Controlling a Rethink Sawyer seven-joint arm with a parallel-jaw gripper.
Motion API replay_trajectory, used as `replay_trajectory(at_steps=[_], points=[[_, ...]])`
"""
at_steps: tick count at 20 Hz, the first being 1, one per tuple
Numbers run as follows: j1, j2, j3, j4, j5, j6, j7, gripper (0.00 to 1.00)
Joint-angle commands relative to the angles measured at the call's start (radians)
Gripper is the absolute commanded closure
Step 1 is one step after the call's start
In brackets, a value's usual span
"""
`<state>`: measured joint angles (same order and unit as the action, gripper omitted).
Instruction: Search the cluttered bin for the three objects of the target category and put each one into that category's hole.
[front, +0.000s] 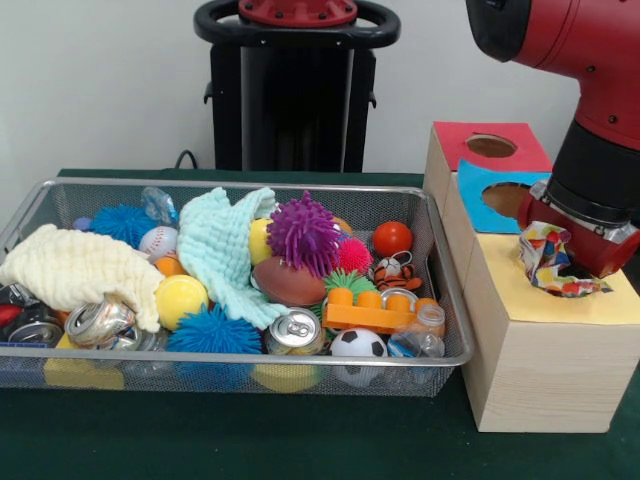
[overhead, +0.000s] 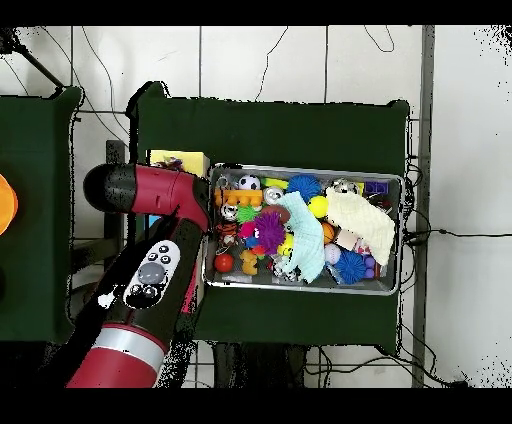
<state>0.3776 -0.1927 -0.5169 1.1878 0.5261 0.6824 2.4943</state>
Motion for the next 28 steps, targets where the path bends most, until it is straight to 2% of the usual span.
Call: replay_trajectory(at_steps=[1, 14, 21, 28], points=[[-0.036, 0.045, 0.069, 0.068, 0.027, -0.013, 0.244, 1.0], [-0.024, 0.034, 0.059, 0.057, 0.029, 0.023, 0.258, 1.0], [-0.008, 0.075, 0.04, -0.015, 0.041, 0.054, 0.313, 1.0], [0.001, 0.083, 0.031, -0.028, 0.032, 0.054, 0.323, 1.0]])
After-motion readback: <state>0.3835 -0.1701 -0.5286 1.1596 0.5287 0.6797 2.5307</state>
